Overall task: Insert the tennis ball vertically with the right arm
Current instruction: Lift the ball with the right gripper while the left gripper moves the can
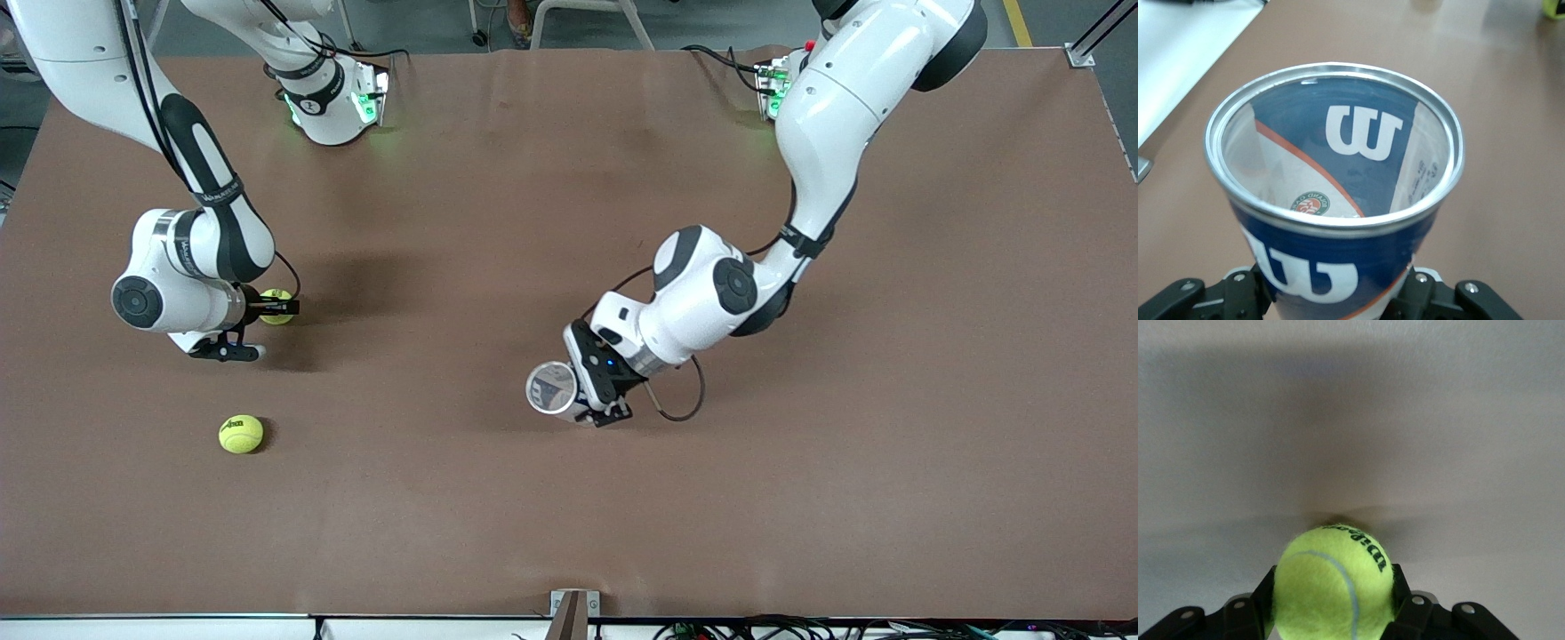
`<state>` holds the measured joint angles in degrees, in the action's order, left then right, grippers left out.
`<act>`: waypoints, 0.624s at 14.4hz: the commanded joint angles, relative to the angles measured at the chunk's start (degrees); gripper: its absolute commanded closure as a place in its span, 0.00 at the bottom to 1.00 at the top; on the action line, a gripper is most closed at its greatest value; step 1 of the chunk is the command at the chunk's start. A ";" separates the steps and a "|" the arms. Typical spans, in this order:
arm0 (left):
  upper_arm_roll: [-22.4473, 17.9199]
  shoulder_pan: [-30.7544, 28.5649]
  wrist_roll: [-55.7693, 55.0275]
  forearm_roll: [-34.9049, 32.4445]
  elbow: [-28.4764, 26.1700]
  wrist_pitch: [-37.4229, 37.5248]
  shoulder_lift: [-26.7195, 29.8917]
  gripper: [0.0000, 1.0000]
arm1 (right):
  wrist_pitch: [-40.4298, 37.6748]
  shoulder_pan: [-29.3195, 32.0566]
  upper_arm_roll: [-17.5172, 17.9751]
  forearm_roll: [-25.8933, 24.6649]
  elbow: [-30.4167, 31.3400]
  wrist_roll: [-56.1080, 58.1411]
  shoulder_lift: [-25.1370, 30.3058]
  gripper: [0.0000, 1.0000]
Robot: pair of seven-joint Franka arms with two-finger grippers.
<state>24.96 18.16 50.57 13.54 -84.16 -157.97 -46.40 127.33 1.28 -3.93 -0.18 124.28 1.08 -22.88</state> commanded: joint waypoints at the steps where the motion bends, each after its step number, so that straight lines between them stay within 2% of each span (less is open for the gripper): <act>1: 4.72 -1.45 0.94 1.31 -5.56 -7.33 0.35 0.31 | -8.54 0.21 0.24 0.89 -6.47 0.06 0.73 0.63; 3: 7.55 -3.03 0.94 1.40 -8.63 -10.76 0.35 0.31 | -18.56 0.21 0.24 0.97 -15.08 0.41 0.74 0.63; 4: 8.52 -3.30 0.94 1.40 -10.56 -13.82 0.26 0.31 | -21.13 -0.05 0.33 1.23 -18.60 0.85 0.73 0.63; 7: 10.28 -3.48 0.94 1.49 -13.83 -18.33 0.17 0.31 | -23.53 -1.36 1.91 6.76 -25.30 0.94 0.73 0.63; 9: 11.77 -4.44 0.94 1.49 -15.67 -20.61 0.00 0.32 | -23.53 -4.52 1.91 7.74 -28.38 0.50 0.73 0.63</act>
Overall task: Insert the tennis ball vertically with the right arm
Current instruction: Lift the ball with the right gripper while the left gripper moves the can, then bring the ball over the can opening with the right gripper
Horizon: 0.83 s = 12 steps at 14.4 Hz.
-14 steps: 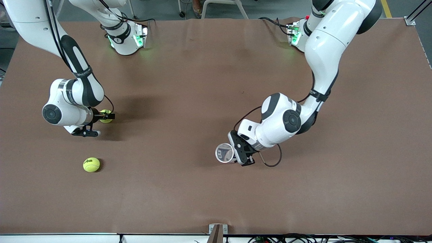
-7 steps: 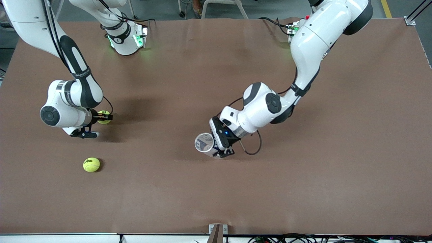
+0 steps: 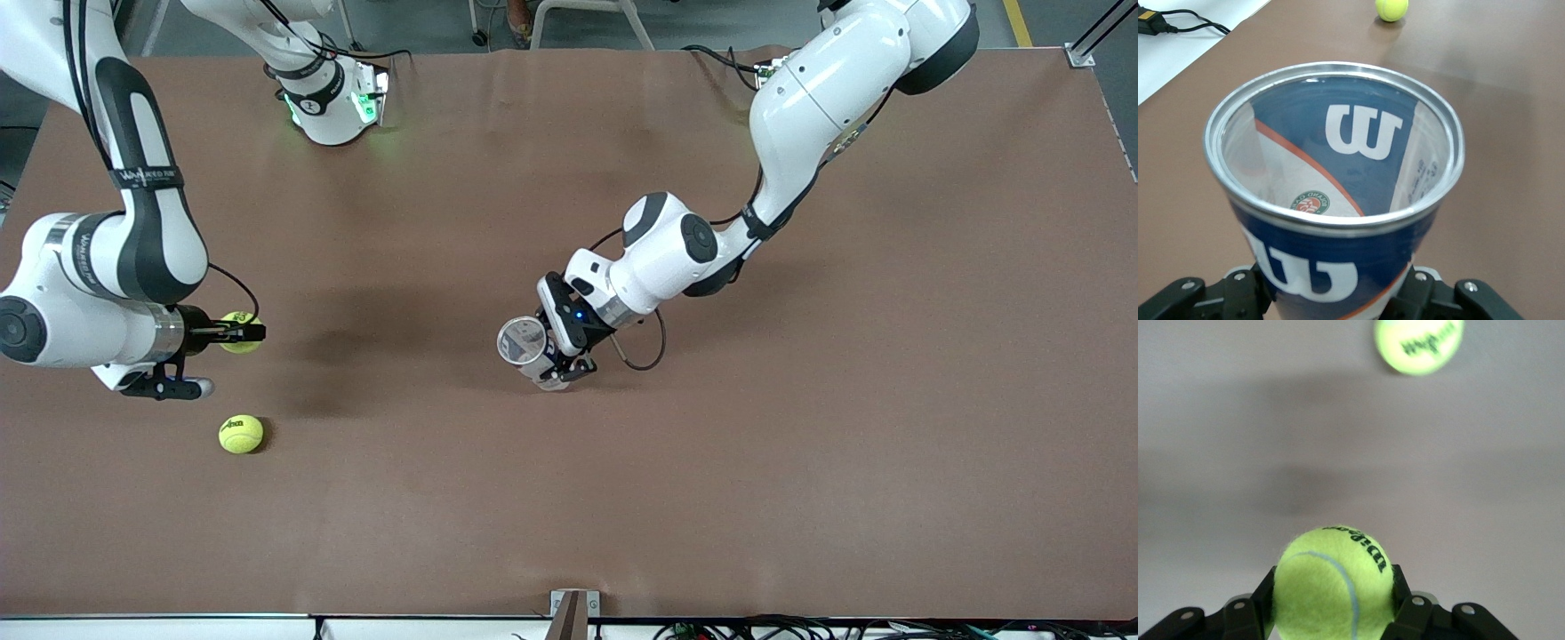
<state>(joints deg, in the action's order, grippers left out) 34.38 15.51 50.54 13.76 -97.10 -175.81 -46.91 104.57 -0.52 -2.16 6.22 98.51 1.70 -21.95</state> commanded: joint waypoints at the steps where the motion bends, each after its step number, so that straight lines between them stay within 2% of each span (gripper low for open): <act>1: 2.97 -2.15 0.87 1.27 -3.79 -3.91 0.50 0.32 | -0.68 -4.04 0.14 1.95 -4.10 -0.21 -0.20 0.63; 2: 3.23 -2.24 0.78 1.27 -4.67 -4.88 0.50 0.32 | -0.68 -5.18 0.14 3.26 -5.25 -0.21 -0.20 0.63; 5: 4.20 -3.02 0.43 1.36 -7.05 -7.78 0.24 0.32 | -1.12 -8.78 0.14 11.95 -7.89 -0.29 -0.20 0.63; 8: 5.17 -3.12 0.34 1.44 -7.84 -10.25 -0.99 0.31 | -1.65 -13.00 0.48 15.74 -8.16 -6.42 -0.20 0.65; 12: 5.17 -3.47 0.34 1.53 -8.28 -10.25 -1.25 0.30 | -0.95 -18.98 0.84 27.86 -9.39 -12.86 -0.28 0.65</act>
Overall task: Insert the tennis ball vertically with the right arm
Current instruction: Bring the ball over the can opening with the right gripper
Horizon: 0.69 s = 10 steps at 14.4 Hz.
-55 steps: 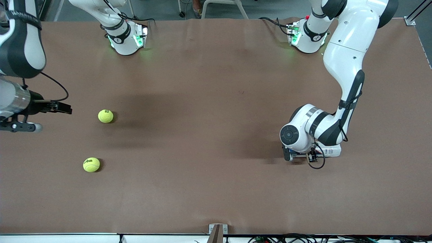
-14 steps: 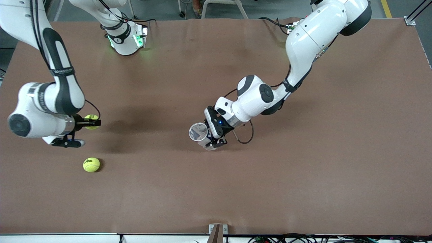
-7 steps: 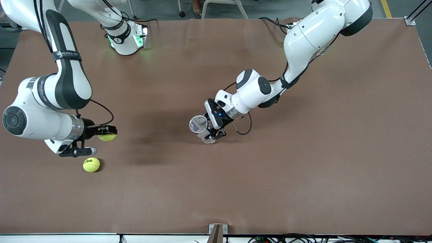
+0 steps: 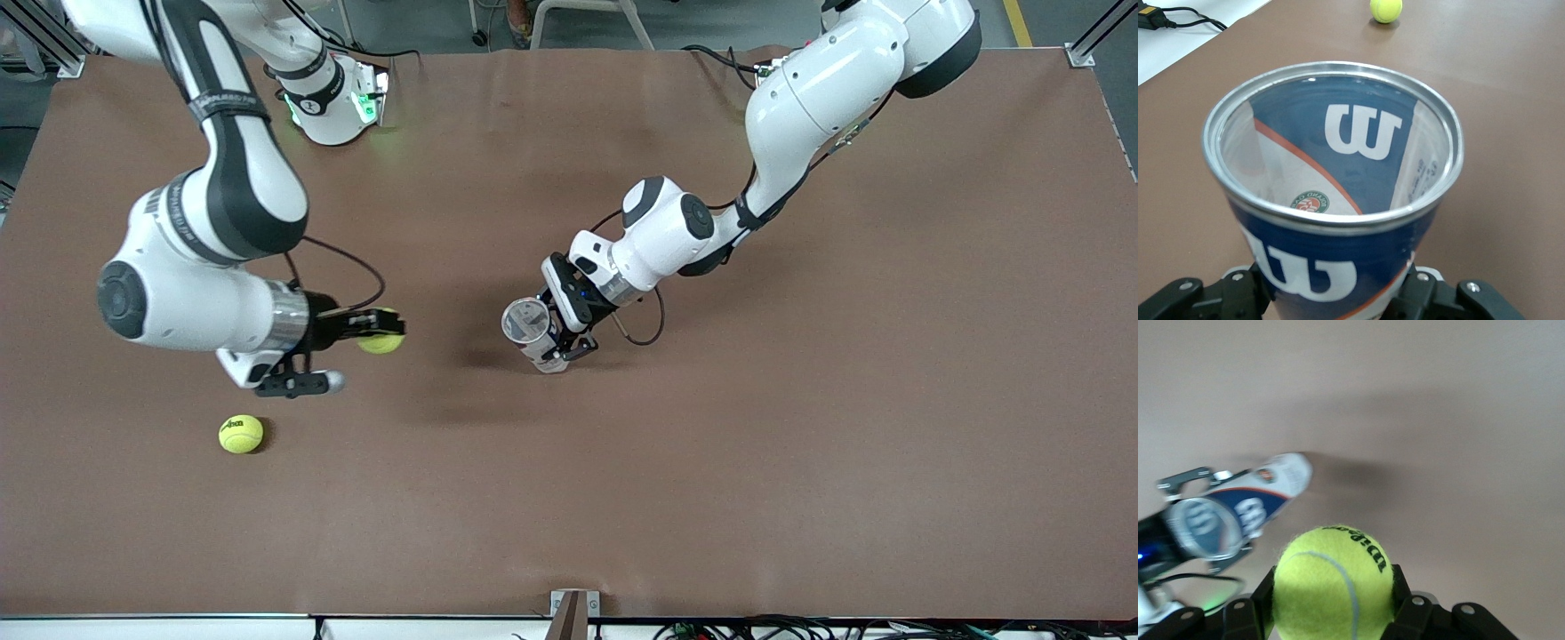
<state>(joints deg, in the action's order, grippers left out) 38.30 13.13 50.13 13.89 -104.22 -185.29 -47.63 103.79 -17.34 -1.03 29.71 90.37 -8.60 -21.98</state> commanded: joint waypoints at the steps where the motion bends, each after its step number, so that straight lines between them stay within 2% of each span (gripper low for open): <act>1: 1.26 -1.17 0.75 1.41 -1.33 -0.78 -0.45 0.30 | 0.62 -4.26 -0.28 6.30 -1.25 -2.74 -0.43 0.65; 6: 1.26 -1.53 0.75 1.41 -1.77 -0.78 -0.45 0.30 | 9.31 -9.37 -0.28 7.03 -1.34 -5.29 -2.45 0.64; 10: 1.26 -1.53 0.75 1.41 -1.95 -0.78 -0.54 0.30 | 11.00 -10.51 -0.28 7.11 -1.34 -5.29 -5.00 0.64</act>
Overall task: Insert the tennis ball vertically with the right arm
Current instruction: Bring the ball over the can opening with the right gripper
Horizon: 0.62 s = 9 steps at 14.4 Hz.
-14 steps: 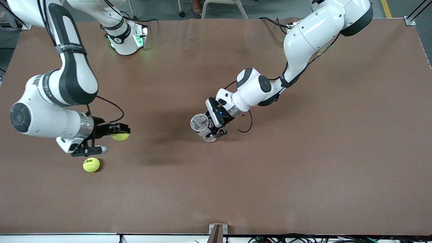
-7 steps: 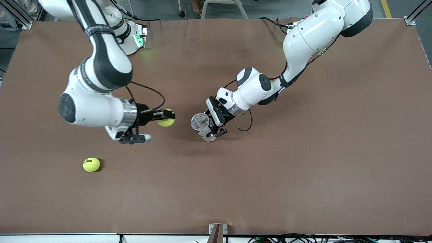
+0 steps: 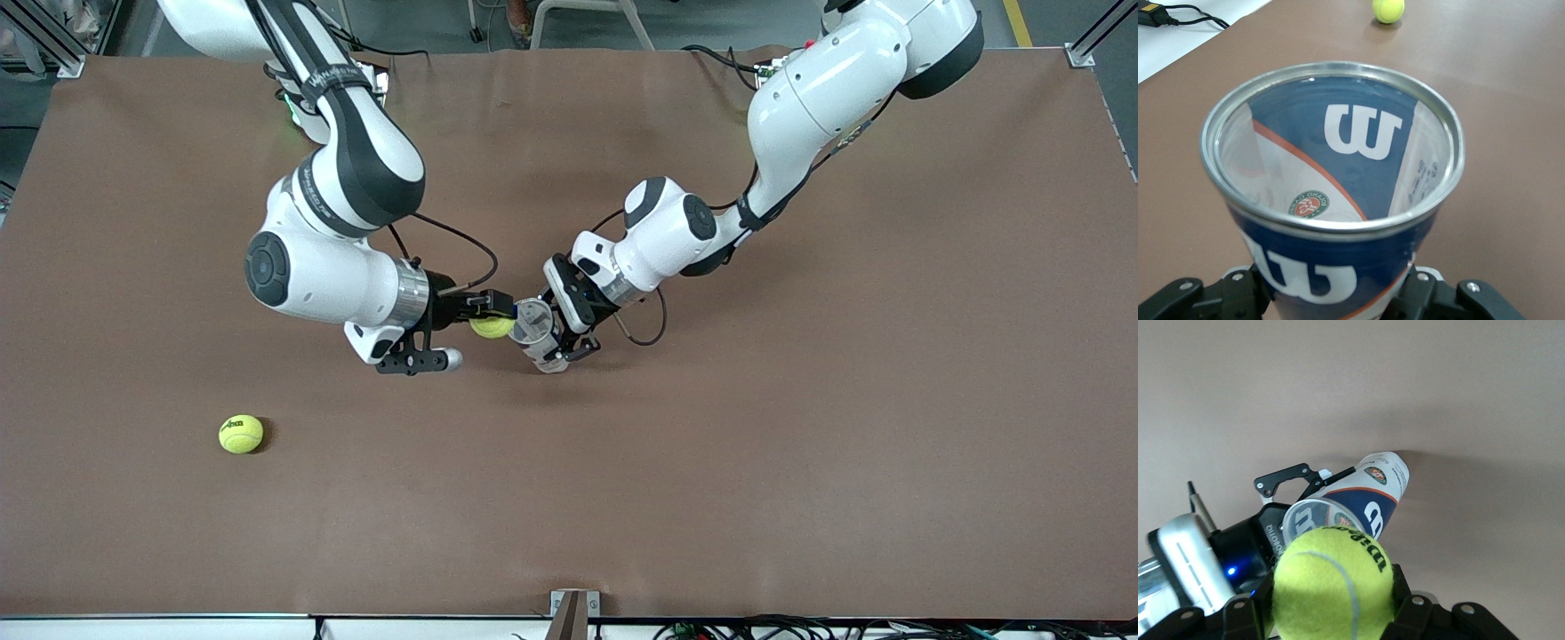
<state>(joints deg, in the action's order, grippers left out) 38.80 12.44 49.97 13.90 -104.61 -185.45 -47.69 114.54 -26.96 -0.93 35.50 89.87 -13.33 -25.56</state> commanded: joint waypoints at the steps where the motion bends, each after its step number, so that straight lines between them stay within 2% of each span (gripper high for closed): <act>1: 0.75 -0.84 0.92 1.40 -1.56 -0.61 -0.47 0.30 | 0.33 -1.60 -0.38 1.33 -0.83 -0.73 -1.68 0.64; 9: 0.84 -0.84 0.92 1.31 -1.56 -0.61 -0.47 0.30 | 0.24 -3.45 -0.38 1.24 -2.76 -4.16 -3.26 0.64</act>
<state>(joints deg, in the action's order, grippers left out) 39.02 12.11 49.97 13.90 -104.97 -185.74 -47.68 114.94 -30.02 -0.97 35.75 88.97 -16.54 -27.54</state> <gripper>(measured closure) 0.295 0.330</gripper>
